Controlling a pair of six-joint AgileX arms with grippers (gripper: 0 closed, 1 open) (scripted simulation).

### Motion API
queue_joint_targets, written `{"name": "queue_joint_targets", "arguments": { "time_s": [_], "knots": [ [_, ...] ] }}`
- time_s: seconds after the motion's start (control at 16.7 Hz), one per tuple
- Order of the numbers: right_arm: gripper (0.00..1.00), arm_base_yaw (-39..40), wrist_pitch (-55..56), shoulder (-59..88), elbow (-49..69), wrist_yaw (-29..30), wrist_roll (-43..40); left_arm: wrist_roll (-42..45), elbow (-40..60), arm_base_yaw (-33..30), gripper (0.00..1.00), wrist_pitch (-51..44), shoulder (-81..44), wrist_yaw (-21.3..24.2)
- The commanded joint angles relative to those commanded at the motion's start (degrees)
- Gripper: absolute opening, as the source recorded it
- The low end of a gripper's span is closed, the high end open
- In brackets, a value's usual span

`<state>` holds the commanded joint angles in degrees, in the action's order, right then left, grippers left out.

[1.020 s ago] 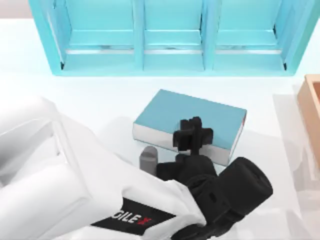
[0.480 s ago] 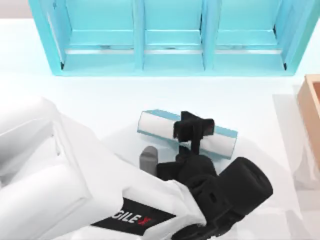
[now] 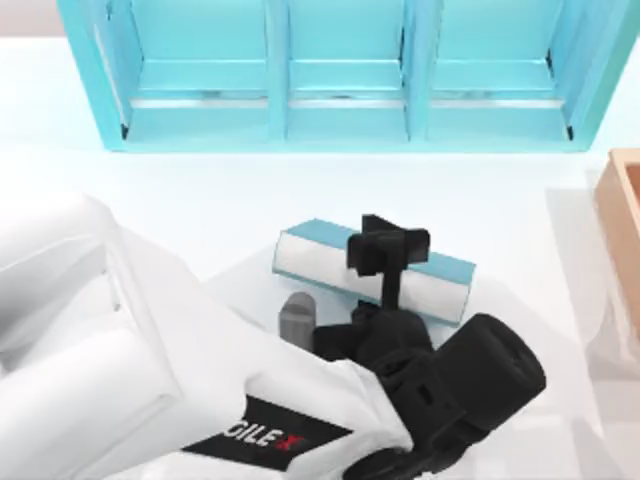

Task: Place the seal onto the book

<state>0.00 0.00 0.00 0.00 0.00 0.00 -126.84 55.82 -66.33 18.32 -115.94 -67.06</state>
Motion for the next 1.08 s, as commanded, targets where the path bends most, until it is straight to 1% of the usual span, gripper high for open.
{"name": "queue_joint_targets", "arguments": {
  "time_s": [0.12, 0.24, 0.42, 0.6, 0.9, 1.08],
  "knots": [
    [1.00, 0.0, 0.0, 0.0, 0.0, 0.0, 0.0, -0.7, 0.2, -0.3, 1.00, -0.7, -0.1, -0.1],
    [1.00, 0.0, 0.0, 0.0, 0.0, 0.0, 0.0, -3.8, 1.0, -1.6, 1.00, -3.6, -0.5, -0.5],
    [1.00, 0.0, 0.0, 0.0, 0.0, 0.0, 0.0, -12.8, 3.0, -4.8, 1.00, -12.6, -1.5, -1.5],
    [1.00, 0.0, 0.0, 0.0, 0.0, 0.0, 0.0, -26.1, 5.4, -8.9, 1.00, -26.6, -2.7, -2.5],
    [1.00, 0.0, 0.0, 0.0, 0.0, 0.0, 0.0, -50.9, 9.7, -16.2, 1.00, -55.1, -4.0, -4.1],
    [1.00, 0.0, 0.0, 0.0, 0.0, 0.0, 0.0, -64.1, 11.8, -20.0, 1.00, -70.1, -4.2, -4.8]
  ]
}}
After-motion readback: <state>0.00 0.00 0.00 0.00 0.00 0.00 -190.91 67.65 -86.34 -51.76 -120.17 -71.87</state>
